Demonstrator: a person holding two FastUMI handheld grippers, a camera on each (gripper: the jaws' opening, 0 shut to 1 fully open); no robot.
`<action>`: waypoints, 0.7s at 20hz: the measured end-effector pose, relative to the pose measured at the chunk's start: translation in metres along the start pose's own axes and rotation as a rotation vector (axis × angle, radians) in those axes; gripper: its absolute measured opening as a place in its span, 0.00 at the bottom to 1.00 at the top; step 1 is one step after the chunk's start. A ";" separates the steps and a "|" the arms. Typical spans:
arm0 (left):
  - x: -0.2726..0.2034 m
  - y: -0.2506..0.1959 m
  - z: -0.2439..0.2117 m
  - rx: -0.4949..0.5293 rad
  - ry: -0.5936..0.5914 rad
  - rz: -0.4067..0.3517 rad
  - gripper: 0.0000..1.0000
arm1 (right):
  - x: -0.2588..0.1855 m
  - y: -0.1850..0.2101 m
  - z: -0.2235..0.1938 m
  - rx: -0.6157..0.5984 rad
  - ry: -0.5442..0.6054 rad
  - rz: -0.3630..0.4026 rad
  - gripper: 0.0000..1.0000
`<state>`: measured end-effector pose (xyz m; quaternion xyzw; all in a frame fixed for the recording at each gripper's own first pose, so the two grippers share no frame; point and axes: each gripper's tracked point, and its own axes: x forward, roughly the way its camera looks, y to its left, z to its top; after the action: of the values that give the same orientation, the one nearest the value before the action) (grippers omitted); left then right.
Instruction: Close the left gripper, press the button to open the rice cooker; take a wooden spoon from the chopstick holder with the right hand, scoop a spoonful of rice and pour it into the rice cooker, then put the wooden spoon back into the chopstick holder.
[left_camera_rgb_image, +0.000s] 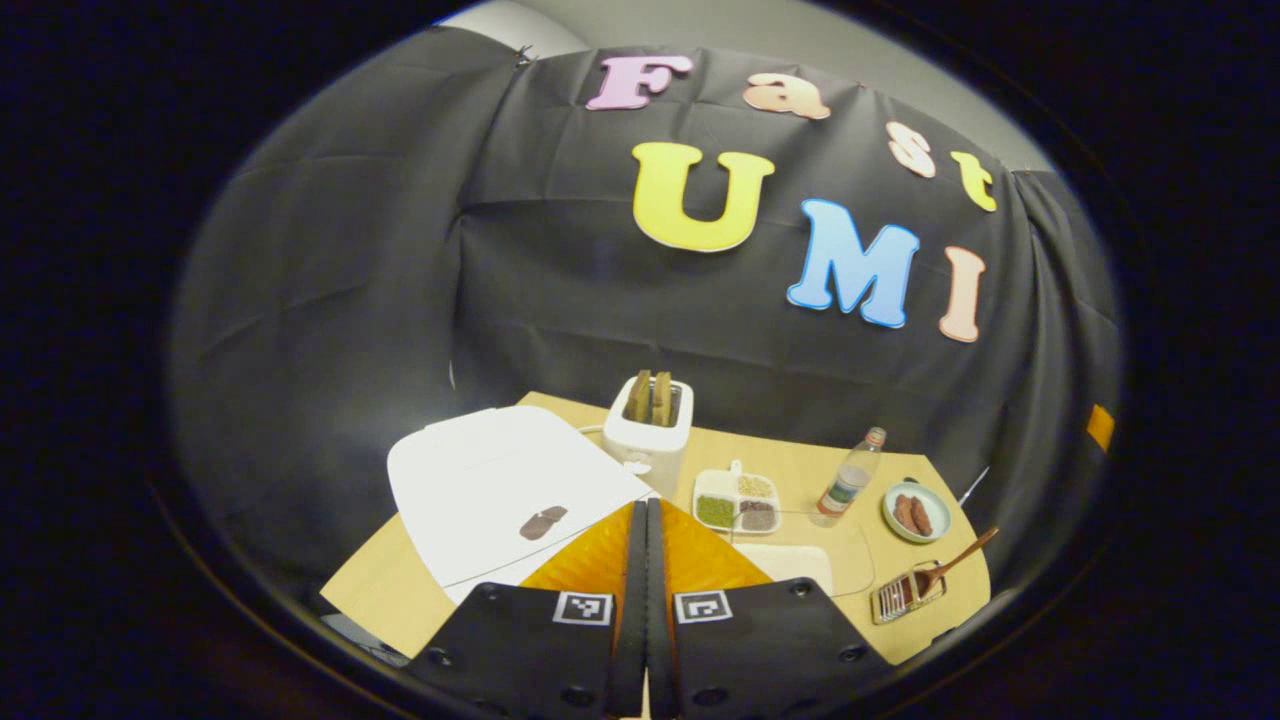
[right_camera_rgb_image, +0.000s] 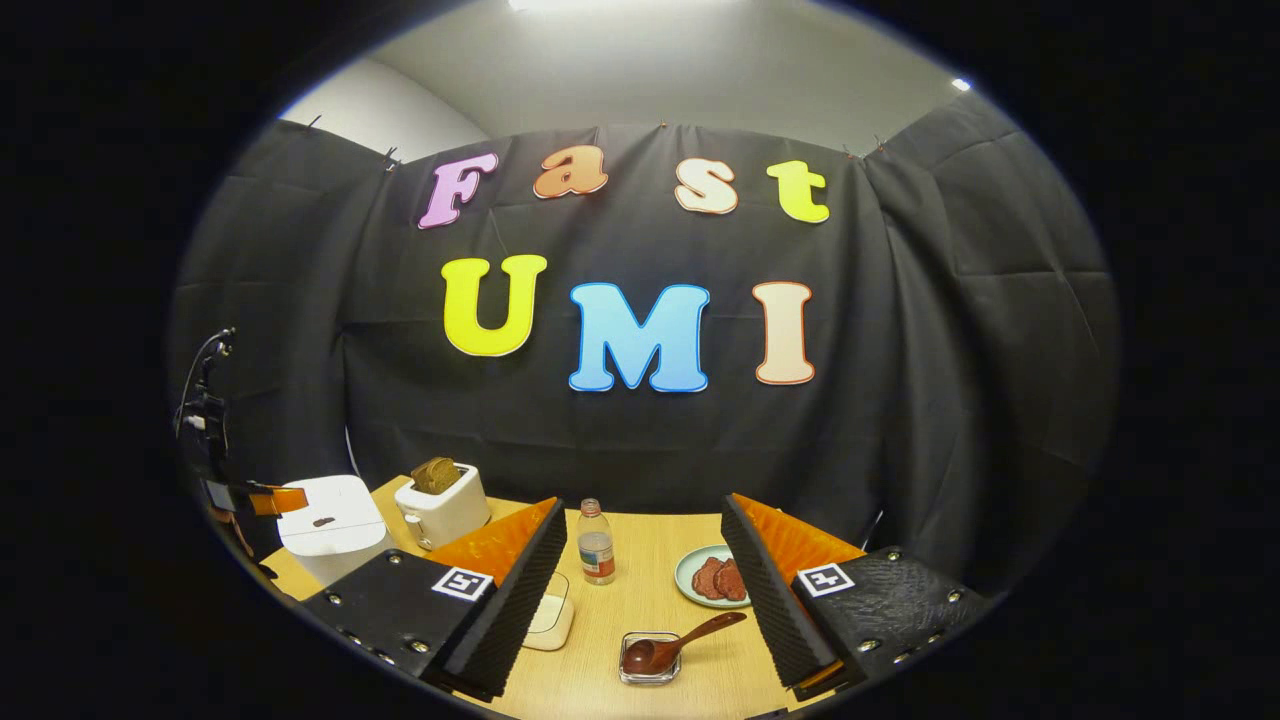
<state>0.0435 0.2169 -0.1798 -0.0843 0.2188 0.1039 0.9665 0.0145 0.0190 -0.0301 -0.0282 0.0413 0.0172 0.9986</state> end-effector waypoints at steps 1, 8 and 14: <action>0.008 0.012 -0.004 -0.009 0.020 0.016 0.09 | 0.001 0.000 -0.001 -0.005 0.004 0.000 0.95; 0.056 0.052 -0.030 -0.048 0.123 0.060 0.09 | 0.003 -0.002 -0.012 -0.020 0.037 -0.015 0.95; 0.086 0.072 -0.047 -0.006 0.200 0.101 0.09 | 0.007 0.004 -0.016 -0.032 0.054 -0.013 0.95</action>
<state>0.0837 0.2903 -0.2681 -0.0858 0.3178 0.1443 0.9332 0.0198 0.0223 -0.0466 -0.0447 0.0679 0.0104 0.9966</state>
